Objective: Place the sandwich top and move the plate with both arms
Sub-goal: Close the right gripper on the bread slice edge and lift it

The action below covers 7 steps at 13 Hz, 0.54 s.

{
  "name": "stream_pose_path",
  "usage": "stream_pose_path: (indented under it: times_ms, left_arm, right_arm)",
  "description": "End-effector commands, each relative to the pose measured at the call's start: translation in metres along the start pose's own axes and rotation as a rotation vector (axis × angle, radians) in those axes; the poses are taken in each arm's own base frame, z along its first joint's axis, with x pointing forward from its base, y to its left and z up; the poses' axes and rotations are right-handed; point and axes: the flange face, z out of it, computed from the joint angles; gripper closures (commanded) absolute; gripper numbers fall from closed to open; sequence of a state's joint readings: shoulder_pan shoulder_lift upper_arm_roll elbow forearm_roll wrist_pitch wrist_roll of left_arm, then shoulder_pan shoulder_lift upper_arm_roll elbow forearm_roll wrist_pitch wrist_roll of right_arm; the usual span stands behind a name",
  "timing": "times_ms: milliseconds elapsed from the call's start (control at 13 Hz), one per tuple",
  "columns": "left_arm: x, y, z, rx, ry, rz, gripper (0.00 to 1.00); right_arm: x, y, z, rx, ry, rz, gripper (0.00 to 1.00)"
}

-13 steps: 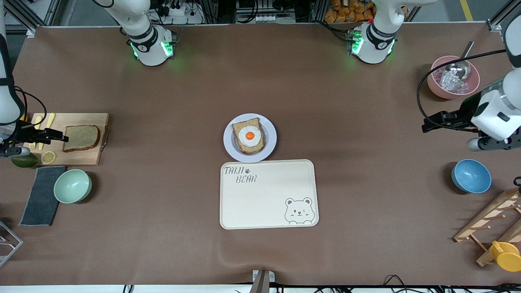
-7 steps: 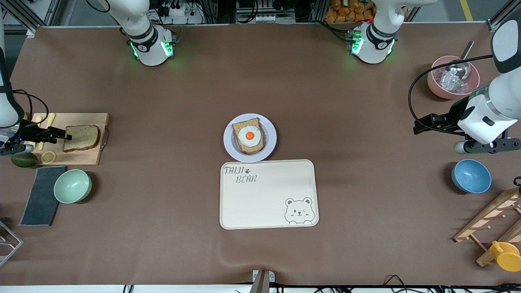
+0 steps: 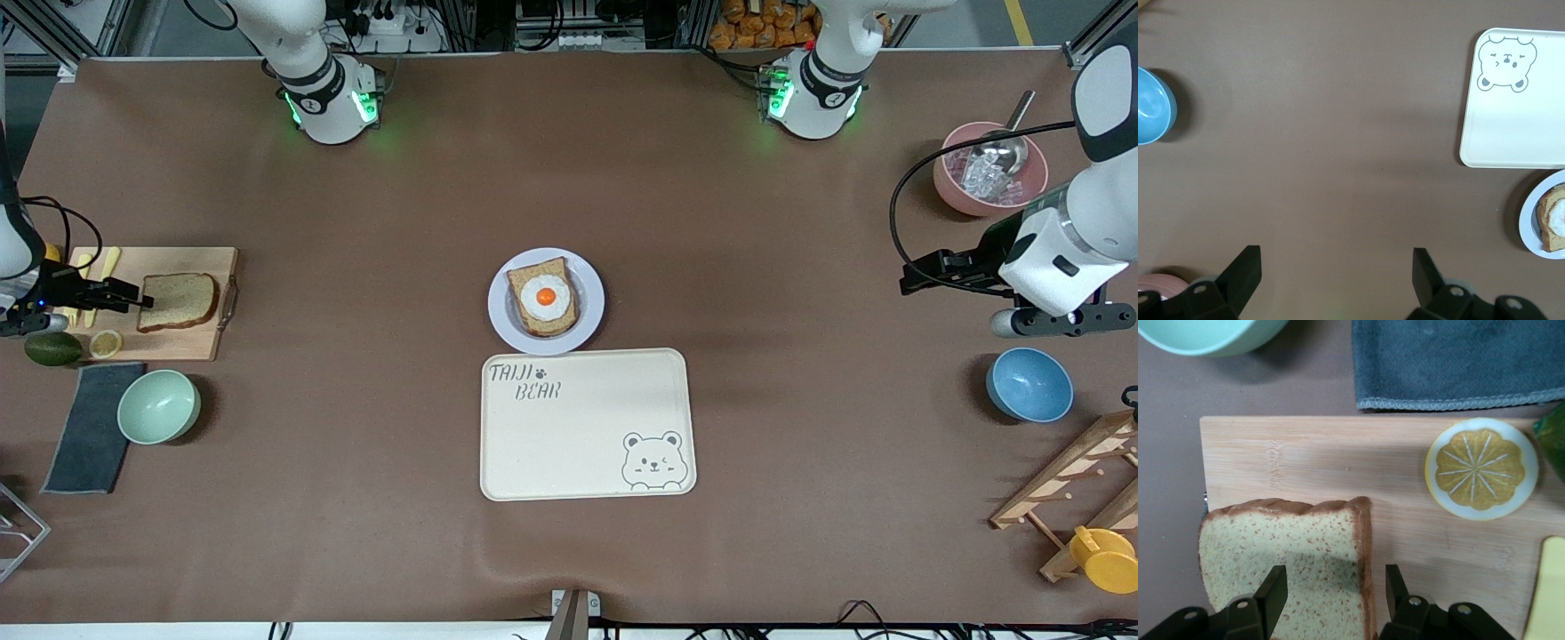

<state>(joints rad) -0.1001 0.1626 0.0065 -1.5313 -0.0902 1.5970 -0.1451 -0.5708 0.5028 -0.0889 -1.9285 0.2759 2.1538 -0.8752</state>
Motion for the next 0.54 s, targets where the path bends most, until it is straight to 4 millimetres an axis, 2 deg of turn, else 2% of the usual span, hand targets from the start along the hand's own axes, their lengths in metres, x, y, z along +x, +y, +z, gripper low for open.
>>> stream_pose_path:
  times_ms: [0,77,460]
  left_arm:
    - [-0.0013,0.0038,-0.0003,-0.025,0.006,0.015,0.00]
    - [-0.0013,0.0029,-0.0010,-0.025,0.006,0.014,0.00]
    - [-0.0035,0.0109,-0.0002,-0.028,0.001,0.021,0.00]
  right_arm:
    - [0.0003,0.0112,0.0077,0.020,0.018,0.005,0.33]
    - [-0.0010,0.0136,0.0122,0.026,0.015,0.012,0.38]
    - [-0.0024,0.0178,0.0101,0.026,0.018,0.018,0.60]
